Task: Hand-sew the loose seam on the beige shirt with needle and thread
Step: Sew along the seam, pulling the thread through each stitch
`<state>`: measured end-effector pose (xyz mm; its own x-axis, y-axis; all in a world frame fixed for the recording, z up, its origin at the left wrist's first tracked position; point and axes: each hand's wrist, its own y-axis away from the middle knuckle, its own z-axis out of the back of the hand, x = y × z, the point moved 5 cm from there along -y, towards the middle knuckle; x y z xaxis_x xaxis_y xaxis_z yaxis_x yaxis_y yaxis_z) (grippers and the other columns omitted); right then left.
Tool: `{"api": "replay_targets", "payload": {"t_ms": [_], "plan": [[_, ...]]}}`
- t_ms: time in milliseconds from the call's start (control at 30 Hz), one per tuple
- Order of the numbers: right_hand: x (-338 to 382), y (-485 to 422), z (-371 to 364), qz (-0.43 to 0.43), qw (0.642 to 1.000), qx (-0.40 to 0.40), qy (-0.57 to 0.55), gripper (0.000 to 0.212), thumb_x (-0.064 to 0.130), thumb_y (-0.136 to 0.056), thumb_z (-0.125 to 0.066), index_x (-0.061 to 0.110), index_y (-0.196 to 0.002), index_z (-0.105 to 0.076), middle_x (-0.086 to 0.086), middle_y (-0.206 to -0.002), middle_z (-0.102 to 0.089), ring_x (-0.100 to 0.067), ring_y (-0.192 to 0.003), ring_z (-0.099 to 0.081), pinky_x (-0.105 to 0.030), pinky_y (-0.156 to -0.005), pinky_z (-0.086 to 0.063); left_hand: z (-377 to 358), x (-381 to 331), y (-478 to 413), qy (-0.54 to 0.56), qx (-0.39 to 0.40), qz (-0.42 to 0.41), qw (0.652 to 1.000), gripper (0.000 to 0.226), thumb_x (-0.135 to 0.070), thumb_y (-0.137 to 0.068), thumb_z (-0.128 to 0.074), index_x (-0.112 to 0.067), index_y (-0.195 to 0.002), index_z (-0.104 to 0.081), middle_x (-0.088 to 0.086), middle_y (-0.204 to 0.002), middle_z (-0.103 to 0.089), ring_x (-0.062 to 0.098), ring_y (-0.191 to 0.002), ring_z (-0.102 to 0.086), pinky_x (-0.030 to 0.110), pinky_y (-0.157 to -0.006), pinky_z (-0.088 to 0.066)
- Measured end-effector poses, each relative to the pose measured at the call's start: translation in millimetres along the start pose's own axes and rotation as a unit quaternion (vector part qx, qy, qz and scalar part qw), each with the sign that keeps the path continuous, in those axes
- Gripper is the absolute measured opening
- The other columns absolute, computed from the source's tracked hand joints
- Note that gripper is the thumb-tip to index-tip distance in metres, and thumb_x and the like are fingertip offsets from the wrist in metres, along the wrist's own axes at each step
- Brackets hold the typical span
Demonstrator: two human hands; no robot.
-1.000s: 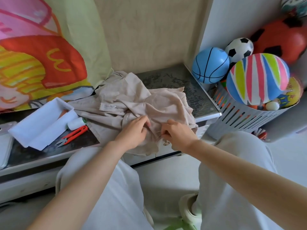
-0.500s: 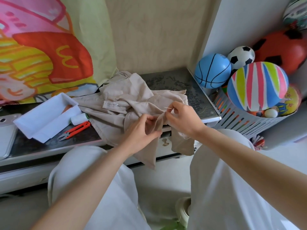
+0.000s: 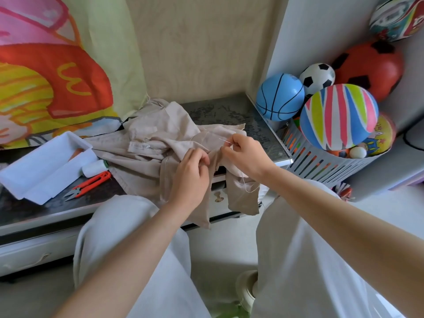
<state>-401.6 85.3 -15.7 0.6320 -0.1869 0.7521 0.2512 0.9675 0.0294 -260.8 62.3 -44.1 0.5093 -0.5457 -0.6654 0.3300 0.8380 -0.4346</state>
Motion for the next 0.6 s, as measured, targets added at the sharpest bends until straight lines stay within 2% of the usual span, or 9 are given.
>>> {"api": "replay_targets", "payload": {"t_ms": [67, 167, 267, 333, 400, 467, 533, 600], "plan": [[2, -1, 0, 0.000, 1.000, -0.001, -0.012, 0.020, 0.018, -0.090, -0.051, 0.024, -0.071, -0.048, 0.006, -0.063, -0.046, -0.007, -0.055, -0.040, -0.013, -0.046, -0.031, -6, 2, 1, 0.016, 0.014, 0.019, 1.000, 0.006, -0.009, -0.087, -0.054, -0.010, -0.081, -0.055, -0.006, -0.084, -0.054, 0.011, -0.069, -0.046, 0.015, -0.060, -0.035], [4, -4, 0, 0.001, 1.000, -0.002, -0.023, 0.014, 0.018, -0.090, -0.052, 0.020, -0.076, -0.053, 0.007, -0.067, -0.051, -0.005, -0.060, -0.044, -0.014, -0.051, -0.034, -11, 4, 0, 0.011, 0.014, 0.025, 1.000, 0.023, -0.034, -0.086, -0.064, -0.012, -0.084, -0.056, -0.005, -0.086, -0.058, 0.016, -0.073, -0.053, 0.027, -0.063, -0.039], [2, -7, 0, 0.002, 1.000, -0.008, -0.024, 0.009, 0.018, -0.090, -0.052, 0.014, -0.083, -0.057, 0.006, -0.068, -0.052, -0.005, -0.060, -0.044, -0.010, -0.049, -0.035, -7, 7, -3, -0.030, -0.004, 0.010, 0.999, 0.017, -0.019, -0.078, -0.074, -0.010, -0.075, -0.060, -0.003, -0.078, -0.058, 0.018, -0.065, -0.054, 0.019, -0.060, -0.031], [-3, -10, 3, -0.005, 1.000, -0.015, -0.016, 0.010, 0.018, -0.090, -0.052, 0.014, -0.082, -0.057, 0.006, -0.068, -0.051, -0.005, -0.060, -0.044, -0.008, -0.046, -0.033, -4, 9, -5, -0.011, 0.003, 0.011, 1.000, 0.008, -0.009, -0.081, -0.071, -0.007, -0.075, -0.067, -0.004, -0.075, -0.057, 0.011, -0.060, -0.052, 0.012, -0.061, -0.032], [-9, -11, 7, -0.017, 1.000, -0.016, -0.006, 0.012, 0.018, -0.090, -0.052, 0.014, -0.080, -0.055, 0.006, -0.068, -0.050, -0.005, -0.058, -0.042, -0.009, -0.043, -0.031, -1, 10, -5, 0.025, 0.010, 0.015, 1.000, 0.008, -0.011, -0.085, -0.069, -0.007, -0.078, -0.070, -0.004, -0.072, -0.062, 0.002, -0.060, -0.052, 0.006, -0.063, -0.036], [-16, -12, 9, -0.028, 1.000, -0.006, 0.006, 0.010, 0.019, -0.091, -0.052, 0.011, -0.085, -0.056, 0.005, -0.070, -0.049, -0.006, -0.059, -0.042, -0.013, -0.048, -0.031, 0, 14, -6, 0.062, 0.031, 0.052, 0.996, 0.011, -0.018, -0.088, -0.066, -0.013, -0.079, -0.070, -0.005, -0.071, -0.065, 0.004, -0.063, -0.058, 0.012, -0.063, -0.043], [-23, -11, 9, -0.037, 0.999, 0.006, 0.016, 0.010, 0.020, -0.091, -0.052, 0.012, -0.087, -0.056, 0.005, -0.071, -0.050, -0.007, -0.061, -0.044, -0.017, -0.052, -0.032, -4, 23, -8, 0.094, 0.060, 0.107, 0.988, 0.010, -0.017, -0.089, -0.063, -0.021, -0.080, -0.065, -0.003, -0.075, -0.068, 0.012, -0.073, -0.063, 0.031, -0.072, -0.052], [-28, -10, 10, -0.045, 0.999, 0.012, 0.015, 0.008, 0.021, -0.091, -0.052, 0.015, -0.088, -0.056, 0.006, -0.072, -0.051, -0.006, -0.062, -0.046, -0.017, -0.052, -0.034, -10, 28, -11, 0.101, 0.082, 0.150, 0.980, 0.017, -0.012, -0.091, -0.059, -0.028, -0.084, -0.056, -0.004, -0.082, -0.066, 0.020, -0.085, -0.063, 0.039, -0.081, -0.051]]}}
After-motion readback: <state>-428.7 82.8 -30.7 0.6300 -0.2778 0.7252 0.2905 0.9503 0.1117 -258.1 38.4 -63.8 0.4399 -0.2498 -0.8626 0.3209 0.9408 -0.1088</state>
